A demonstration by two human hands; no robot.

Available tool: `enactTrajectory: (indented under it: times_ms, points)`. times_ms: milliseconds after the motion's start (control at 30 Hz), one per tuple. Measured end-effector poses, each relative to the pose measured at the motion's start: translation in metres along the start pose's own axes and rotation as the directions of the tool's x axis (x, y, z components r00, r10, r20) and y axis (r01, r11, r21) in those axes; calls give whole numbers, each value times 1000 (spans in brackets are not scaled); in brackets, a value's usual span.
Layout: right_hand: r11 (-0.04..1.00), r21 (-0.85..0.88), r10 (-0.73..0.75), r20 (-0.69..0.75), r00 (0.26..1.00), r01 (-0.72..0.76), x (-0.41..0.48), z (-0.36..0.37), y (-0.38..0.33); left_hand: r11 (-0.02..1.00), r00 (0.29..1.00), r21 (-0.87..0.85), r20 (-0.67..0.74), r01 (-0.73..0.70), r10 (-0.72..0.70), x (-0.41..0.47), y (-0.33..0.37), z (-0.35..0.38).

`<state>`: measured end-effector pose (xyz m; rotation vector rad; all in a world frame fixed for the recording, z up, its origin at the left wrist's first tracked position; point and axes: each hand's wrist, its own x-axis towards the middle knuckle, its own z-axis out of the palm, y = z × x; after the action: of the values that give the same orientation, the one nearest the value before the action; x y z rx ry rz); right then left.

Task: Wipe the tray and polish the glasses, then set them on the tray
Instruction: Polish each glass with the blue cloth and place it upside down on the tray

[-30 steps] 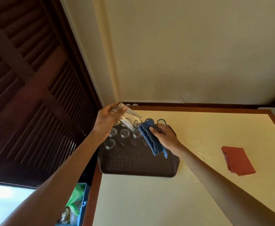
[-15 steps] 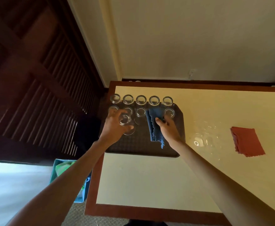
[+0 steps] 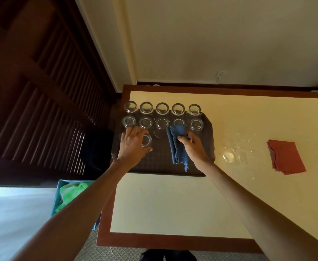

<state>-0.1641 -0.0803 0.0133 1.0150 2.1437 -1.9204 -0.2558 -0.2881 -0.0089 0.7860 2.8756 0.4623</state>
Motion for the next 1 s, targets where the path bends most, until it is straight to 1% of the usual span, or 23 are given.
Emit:
enactTrajectory:
  times_ms: [333, 433, 533, 600, 633, 667, 700, 733, 767, 800, 867, 900, 967, 1000]
  points:
    - [1000, 14, 23, 16, 1000, -24, -5, 3, 9, 999, 999, 47, -26, 21, -20, 5, -4, 14]
    - [999, 27, 22, 23, 999, -23, -6, 3, 8, 998, 1000, 61, -4, 31, -31, 7, -2, 14]
    - [998, 54, 17, 32, 999, -18, -7, 3, 8, 996, 996, 53, 41, 72, -74, 7, 4, 9]
    - [996, 85, 32, 43, 999, -35, -8, 3, 8, 997, 997, 9, 15, 81, -81, 5, 11, 3]
    - [993, 110, 46, 49, 998, -51, -8, 4, 6, 998, 998, -38, -28, 59, -60, 4, 15, -1]
    - [987, 141, 73, 56, 996, -80, -8, 4, 5, 993, 998, -112, -61, 27, -34, 4, 19, -6]
    - [978, 175, 101, 59, 993, -110, -8, 5, 4, 974, 998, -228, -66, -2, -13, 4, 24, -12]
    - [968, 214, 120, 59, 991, -130, -9, 5, 2, 925, 999, -380, -30, 3, -15, 6, 29, -19]
    - [957, 253, 132, 63, 989, -144, -10, 5, -1, 852, 998, -519, 56, 64, -41, 8, 37, -28]
    - [945, 289, 136, 67, 988, -150, -11, 5, -5, 772, 983, -616, 169, 159, -67, 11, 45, -36]
    - [932, 336, 119, 65, 991, -134, -15, 3, -13, 612, 926, -711, 364, 347, -103, 17, 58, -44]
    - [930, 349, 103, 63, 993, -118, -19, 0, -16, 523, 893, -738, 436, 425, -111, 17, 64, -46]
    - [935, 344, 61, 74, 995, -82, -23, -9, -20, 350, 848, -777, 517, 523, -117, 18, 76, -49]
    - [936, 345, 46, 88, 995, -73, -24, -15, -19, 282, 834, -787, 540, 548, -115, 18, 81, -49]
